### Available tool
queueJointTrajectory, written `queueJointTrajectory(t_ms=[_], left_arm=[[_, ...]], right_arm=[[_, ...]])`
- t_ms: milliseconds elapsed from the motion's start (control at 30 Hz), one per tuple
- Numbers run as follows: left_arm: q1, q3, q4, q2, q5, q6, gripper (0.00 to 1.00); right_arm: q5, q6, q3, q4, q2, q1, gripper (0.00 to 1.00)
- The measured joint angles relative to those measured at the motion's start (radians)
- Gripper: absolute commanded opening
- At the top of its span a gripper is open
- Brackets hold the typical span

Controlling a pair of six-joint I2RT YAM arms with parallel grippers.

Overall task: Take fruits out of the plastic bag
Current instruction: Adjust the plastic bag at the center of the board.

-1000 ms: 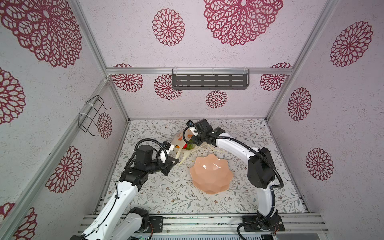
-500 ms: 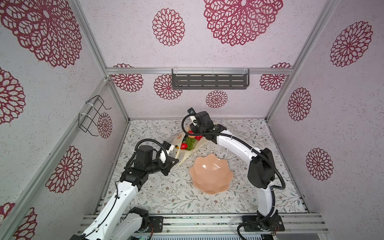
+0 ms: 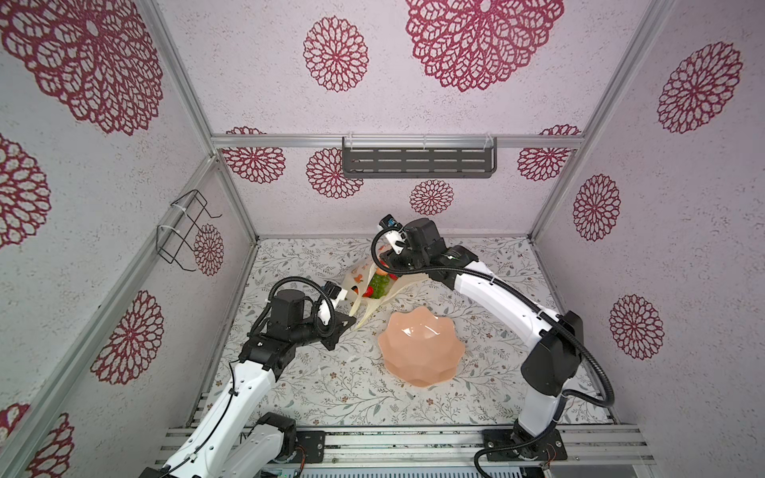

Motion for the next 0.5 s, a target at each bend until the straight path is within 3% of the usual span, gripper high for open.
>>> queueJointTrajectory(t_ms=[67, 233, 500], left_arm=[[0.0, 0.0, 0.0, 0.0, 0.0, 0.001, 0.0], [0.003, 0.0, 0.001, 0.0, 0.0, 0.003, 0.0], [0.006, 0.0, 0.001, 0.0, 0.0, 0.003, 0.0]], right_arm=[[-0.018, -0.013, -0.039, -0.005, -0.042, 0.005, 0.33], [-0.021, -0.042, -0.099, -0.028, -0.064, 0.013, 0.27], [-0.013, -0.082, -0.076, -0.047, 0.095, 0.015, 0.25]])
